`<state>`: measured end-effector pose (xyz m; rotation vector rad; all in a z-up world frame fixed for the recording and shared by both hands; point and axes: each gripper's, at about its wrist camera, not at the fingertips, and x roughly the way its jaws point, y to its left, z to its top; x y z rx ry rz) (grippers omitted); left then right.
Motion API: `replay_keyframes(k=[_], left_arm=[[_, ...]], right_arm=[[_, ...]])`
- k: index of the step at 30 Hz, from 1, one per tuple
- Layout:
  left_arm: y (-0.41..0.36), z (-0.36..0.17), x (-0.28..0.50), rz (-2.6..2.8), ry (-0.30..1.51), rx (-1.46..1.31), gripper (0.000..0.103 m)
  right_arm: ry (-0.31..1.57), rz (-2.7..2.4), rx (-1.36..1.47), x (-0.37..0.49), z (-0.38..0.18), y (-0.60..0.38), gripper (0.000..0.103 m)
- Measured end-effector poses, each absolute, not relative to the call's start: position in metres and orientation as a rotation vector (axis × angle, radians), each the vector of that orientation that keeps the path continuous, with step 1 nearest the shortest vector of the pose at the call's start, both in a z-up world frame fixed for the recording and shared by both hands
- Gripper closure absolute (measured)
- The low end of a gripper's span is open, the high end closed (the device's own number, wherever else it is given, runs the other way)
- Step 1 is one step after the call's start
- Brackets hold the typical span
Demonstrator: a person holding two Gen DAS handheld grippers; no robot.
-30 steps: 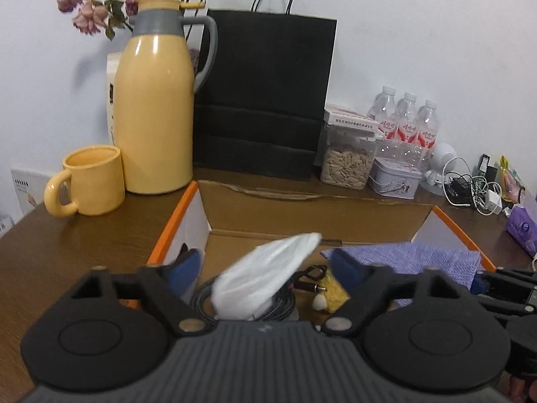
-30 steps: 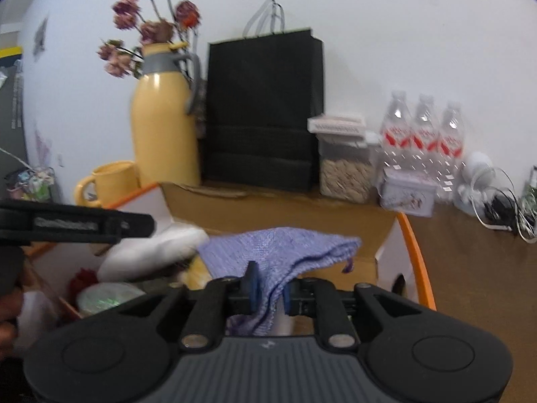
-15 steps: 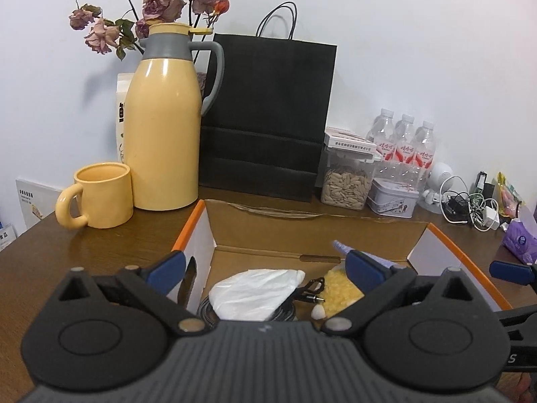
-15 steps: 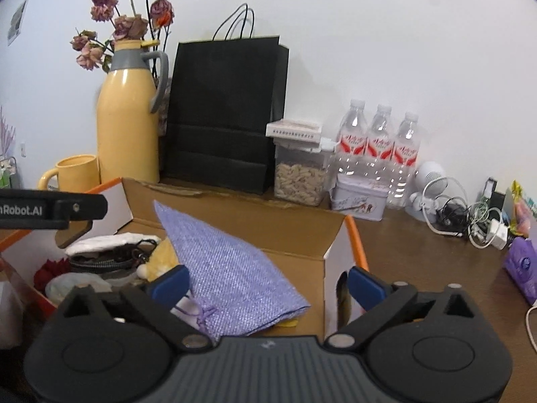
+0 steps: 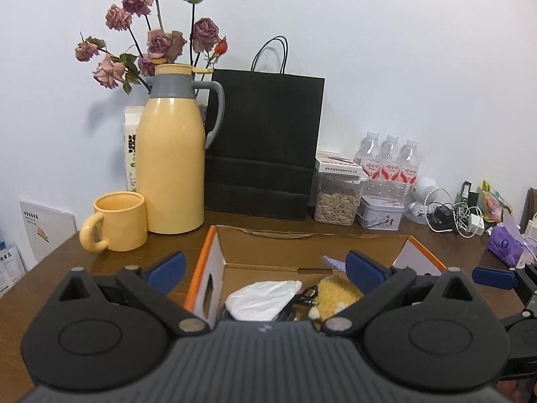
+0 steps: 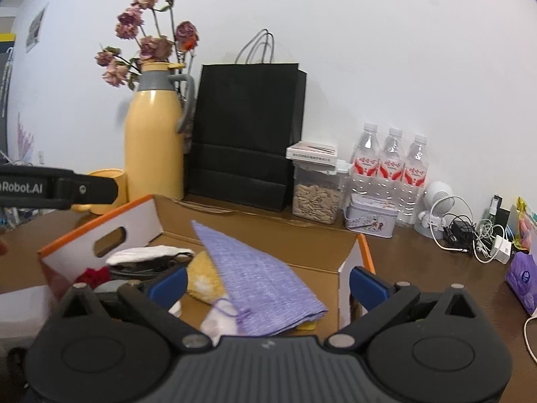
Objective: Organize objects
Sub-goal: 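Withdraw both tools toward the clear plastic box and cable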
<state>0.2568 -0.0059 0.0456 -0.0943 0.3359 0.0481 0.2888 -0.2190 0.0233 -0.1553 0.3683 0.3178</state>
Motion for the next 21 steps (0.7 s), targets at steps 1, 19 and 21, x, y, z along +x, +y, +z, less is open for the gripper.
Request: replay_keyframes(k=[1,19,21], left_arm=[[-0.004,0.047,0.252,0.048,0.338,-0.091,0.000],[0.048,0.014,0.188,0.087,0.518,-0.012,0.000],[0.051,0.007,0.184,0.083,0.534,-0.007,0.000]], right_arm=[[0.369,0.323,-0.157,0.285,0.024,-0.219,0.000],[0.492,0.367,-0.212,0.222,-0.001,-0.234,0.000],[0.519,0.368,-0.215,0.220,-0.009,-0.235,0.000]])
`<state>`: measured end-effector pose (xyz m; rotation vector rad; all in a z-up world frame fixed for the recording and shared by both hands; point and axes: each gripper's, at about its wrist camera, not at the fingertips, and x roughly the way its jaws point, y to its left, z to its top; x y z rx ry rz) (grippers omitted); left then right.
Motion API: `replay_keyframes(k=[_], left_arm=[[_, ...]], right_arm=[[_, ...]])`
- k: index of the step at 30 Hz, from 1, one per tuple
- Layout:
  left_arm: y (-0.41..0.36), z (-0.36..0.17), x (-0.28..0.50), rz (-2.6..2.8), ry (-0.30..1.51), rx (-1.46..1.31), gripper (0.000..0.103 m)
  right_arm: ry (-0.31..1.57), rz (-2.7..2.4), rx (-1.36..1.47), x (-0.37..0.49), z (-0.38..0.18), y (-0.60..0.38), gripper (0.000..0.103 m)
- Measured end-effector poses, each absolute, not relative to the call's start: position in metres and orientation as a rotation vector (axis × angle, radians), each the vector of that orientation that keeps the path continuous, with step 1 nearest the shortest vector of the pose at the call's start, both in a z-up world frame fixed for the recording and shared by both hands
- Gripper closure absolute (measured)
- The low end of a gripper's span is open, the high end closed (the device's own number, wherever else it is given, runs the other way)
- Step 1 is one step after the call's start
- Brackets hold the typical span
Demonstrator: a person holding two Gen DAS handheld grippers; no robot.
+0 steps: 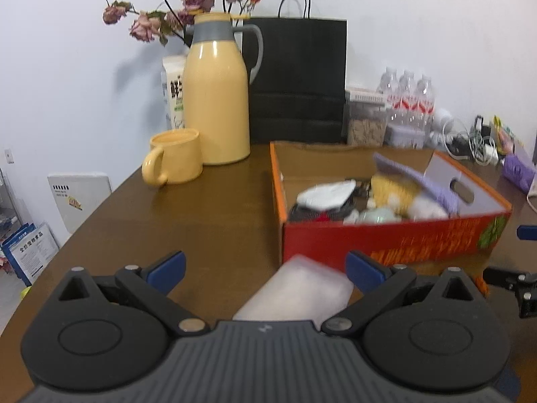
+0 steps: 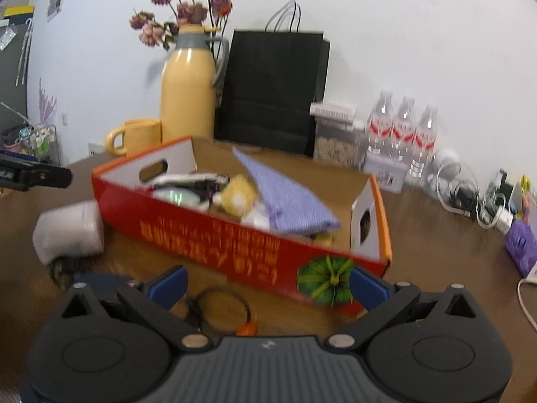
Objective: Organize objects
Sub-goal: 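Withdraw both tools toward the clear plastic box and cable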
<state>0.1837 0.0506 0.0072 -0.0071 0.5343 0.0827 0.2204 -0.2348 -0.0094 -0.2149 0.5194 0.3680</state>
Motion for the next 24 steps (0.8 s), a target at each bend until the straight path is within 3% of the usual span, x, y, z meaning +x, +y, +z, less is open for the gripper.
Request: replay_keyframes(k=[6,10,13,24], left_arm=[[0.060,-0.008,0.177,0.091,0.576,-0.028,0.000],[0.064,-0.013,0.175,0.098,0.587,-0.042,0.000],[0.067,-0.013,0.174,0.100,0.588,-0.053,0.000],[0.063,-0.015,0.180,0.084,0.592,-0.054,0.000]], right_arm=[[0.576,0.374,-0.231,0.220,-0.028,-0.232,0.013],[0.592,0.376,-0.215,0.223,-0.031,-0.233,0.042],[0.608,0.379,-0.183,0.226,-0.033,-0.238,0.055],[0.617,0.439,-0.148,0.225,-0.038,-0.239,0.083]])
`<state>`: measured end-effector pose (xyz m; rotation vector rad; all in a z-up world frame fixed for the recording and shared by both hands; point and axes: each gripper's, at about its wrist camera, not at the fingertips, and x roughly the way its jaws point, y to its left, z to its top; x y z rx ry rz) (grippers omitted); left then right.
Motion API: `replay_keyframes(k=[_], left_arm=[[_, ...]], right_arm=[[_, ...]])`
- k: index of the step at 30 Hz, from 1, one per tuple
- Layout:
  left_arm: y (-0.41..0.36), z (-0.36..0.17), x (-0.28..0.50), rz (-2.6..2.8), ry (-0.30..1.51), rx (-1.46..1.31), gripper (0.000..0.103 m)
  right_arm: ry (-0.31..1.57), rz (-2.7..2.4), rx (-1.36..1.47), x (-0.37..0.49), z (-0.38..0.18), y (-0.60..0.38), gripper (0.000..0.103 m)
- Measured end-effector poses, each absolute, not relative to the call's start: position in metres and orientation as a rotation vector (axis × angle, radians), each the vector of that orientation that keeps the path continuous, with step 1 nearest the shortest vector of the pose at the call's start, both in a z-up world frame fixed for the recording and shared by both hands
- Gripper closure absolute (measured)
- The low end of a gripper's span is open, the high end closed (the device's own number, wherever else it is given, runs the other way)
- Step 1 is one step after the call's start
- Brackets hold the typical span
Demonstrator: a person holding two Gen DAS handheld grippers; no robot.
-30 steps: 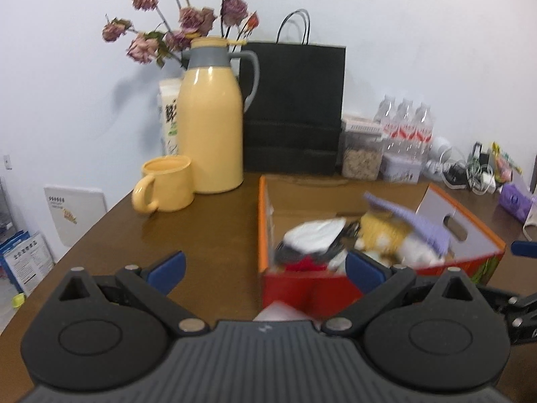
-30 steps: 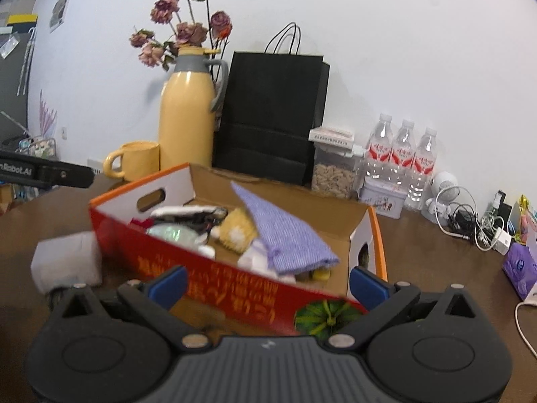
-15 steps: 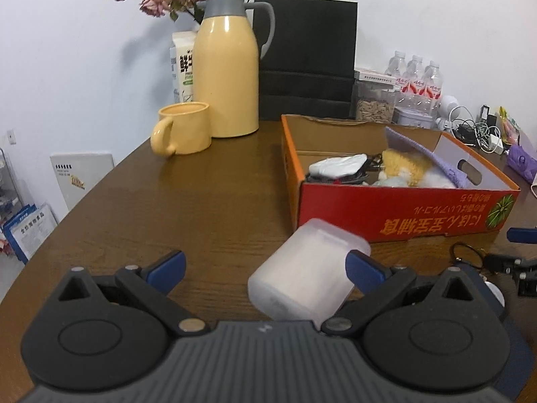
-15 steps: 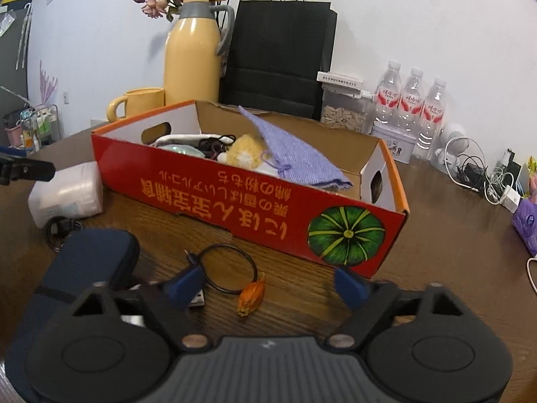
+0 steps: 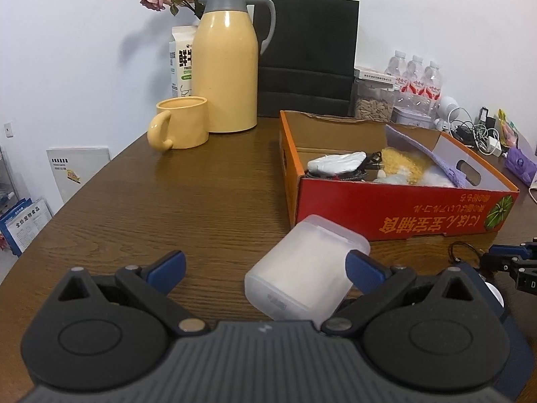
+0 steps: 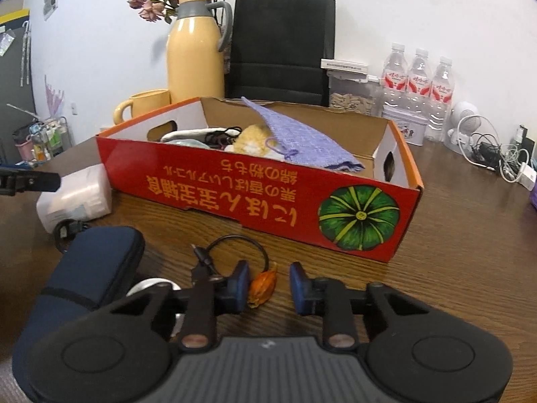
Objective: Organize objects
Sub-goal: 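Withdraw both tools toward the clear plastic box and cable, then grasp the cable with orange plug with the right gripper while the left gripper grasps the clear plastic box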
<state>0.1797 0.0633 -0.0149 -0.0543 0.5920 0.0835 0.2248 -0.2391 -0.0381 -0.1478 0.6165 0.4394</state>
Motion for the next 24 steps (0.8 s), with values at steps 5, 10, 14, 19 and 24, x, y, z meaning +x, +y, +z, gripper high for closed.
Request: replay_keyframes(k=[5,10,14,19,24], left_arm=[[0.060,-0.016,0.182,0.079,0.593,-0.053,0.000],[0.060,-0.017,0.183,0.079,0.596,-0.058,0.000],[0.058,-0.017,0.184,0.072,0.596,-0.060,0.000],[0.054,-0.019,0.188,0.043,0.593,-0.056,0.000],[0.048,-0.024,0.195,0.020,0.604,-0.037,0.000]], right_arm=[[0.616,0.457,-0.144,0.224,-0.038,-0.239,0.090],[0.599,0.464,-0.141,0.221,-0.036,-0.238,0.091],[0.575,0.459,-0.141,0.219,-0.034,-0.239,0.091],[0.542,0.441,-0.135,0.215,-0.031,-0.243,0.091],[0.525,0.433,-0.134,0.213,-0.029,-0.244,0.091]])
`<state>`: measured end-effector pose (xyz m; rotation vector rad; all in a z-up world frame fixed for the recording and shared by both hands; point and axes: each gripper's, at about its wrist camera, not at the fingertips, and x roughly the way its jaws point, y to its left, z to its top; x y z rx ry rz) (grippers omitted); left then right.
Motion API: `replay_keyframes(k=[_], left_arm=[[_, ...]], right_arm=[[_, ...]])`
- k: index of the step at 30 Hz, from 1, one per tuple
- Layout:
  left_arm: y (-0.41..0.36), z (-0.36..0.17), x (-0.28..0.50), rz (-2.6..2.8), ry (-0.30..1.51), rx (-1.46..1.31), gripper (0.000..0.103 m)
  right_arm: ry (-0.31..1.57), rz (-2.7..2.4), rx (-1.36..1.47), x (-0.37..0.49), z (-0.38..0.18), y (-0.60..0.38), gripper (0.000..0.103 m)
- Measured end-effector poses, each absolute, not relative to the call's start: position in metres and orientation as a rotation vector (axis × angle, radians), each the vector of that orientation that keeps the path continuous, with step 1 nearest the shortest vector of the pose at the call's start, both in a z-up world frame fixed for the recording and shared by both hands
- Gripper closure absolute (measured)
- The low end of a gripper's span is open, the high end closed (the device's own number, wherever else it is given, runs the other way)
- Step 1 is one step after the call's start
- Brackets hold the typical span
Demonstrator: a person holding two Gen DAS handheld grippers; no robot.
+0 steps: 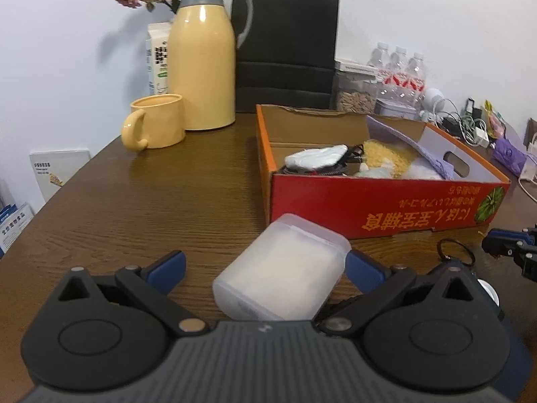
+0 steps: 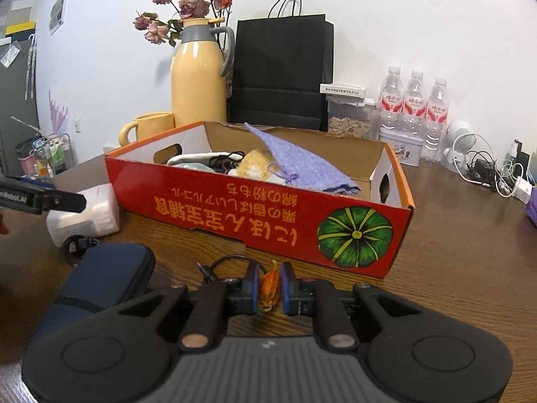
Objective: Organize objects
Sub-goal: 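Grasp the cable with orange plug with the right gripper while the left gripper grasps the clear plastic box, then carry the clear box and cable into the cardboard box and open both grippers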
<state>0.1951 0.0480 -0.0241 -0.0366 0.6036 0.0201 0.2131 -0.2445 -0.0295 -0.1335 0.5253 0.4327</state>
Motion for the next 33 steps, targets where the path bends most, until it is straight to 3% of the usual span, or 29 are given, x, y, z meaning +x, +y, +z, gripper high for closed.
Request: replay_keyframes(k=[17,19,21,23,33], left_arm=[[0.041,-0.042,0.220,0.002,0.620,-0.047,0.002],[0.040,-0.043,0.219,0.006,0.618,-0.042,0.009],[0.040,-0.044,0.218,0.003,0.618,-0.045,0.023],[0.039,-0.043,0.216,0.000,0.611,-0.045,0.028],[0.040,-0.032,0.196,0.025,0.528,-0.096,0.035]], right_arm=[[0.525,0.432,-0.133,0.212,-0.029,-0.245,0.091],[0.524,0.433,-0.133,0.212,-0.029,-0.245,0.091],[0.523,0.431,-0.134,0.212,-0.028,-0.245,0.091],[0.521,0.428,-0.134,0.212,-0.027,-0.246,0.091],[0.516,0.419,-0.142,0.211,-0.027,-0.246,0.091]])
